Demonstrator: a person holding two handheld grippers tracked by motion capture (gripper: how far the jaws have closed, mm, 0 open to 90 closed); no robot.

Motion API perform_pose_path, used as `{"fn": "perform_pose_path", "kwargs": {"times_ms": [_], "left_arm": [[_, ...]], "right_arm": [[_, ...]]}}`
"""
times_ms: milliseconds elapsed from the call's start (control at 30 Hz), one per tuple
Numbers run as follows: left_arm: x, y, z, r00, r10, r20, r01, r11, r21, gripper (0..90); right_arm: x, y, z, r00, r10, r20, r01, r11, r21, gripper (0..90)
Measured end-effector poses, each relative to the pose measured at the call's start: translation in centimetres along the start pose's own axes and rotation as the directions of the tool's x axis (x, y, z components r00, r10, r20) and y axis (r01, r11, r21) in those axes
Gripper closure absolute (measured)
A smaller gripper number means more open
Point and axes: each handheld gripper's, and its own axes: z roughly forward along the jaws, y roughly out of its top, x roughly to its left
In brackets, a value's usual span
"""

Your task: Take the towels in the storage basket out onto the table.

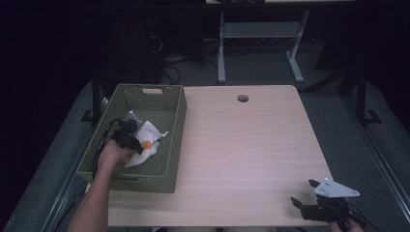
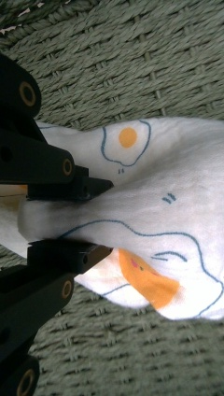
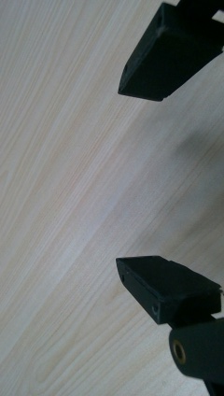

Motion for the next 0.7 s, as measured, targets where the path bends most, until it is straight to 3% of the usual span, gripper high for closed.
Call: {"fn": "perform_pose_path", "kwargs": {"times_ms": [100, 200, 367, 500, 567, 700], "left_arm": [[-0.1, -0.3, -1.0, 0.9997, 0.010, 0.023, -0.009, 0.9990, -0.045, 73.8], [0.0, -0.8, -2.1, 0.9964, 0.007, 0.085, 0.001, 0.9951, -0.098, 73.6], [-0.4, -1.4, -3.3, 0.9927, 0.026, 0.118, -0.008, 0.9878, -0.156, 73.5], [-0.5, -1.6, -4.1, 0.9797, 0.020, 0.199, 0.025, 0.9752, -0.220, 73.6], [-0.6, -1.5, -4.4, 0.9774, 0.024, 0.210, 0.026, 0.9715, -0.236, 73.5], [-0.6, -1.6, -4.8, 0.9615, 0.021, 0.274, 0.058, 0.9592, -0.277, 73.5]], "right_arm": [[0.0, 0.0, -0.1, 1.0000, 0.001, 0.002, -0.001, 1.000, -0.003, 13.9], [0.0, 0.0, 0.0, 1.0000, 0.003, 0.003, -0.003, 1.000, -0.003, 13.9], [-0.1, -0.1, -0.1, 0.9999, 0.006, 0.013, -0.006, 1.000, -0.004, 13.9], [-0.3, -0.2, -0.3, 0.9994, 0.028, 0.017, -0.028, 0.999, -0.017, 13.9], [-0.4, -0.2, -0.3, 0.9994, 0.030, 0.018, -0.030, 0.999, -0.016, 13.9], [-0.3, -0.2, -0.4, 0.9994, 0.028, 0.019, -0.028, 0.999, -0.015, 13.9]]}}
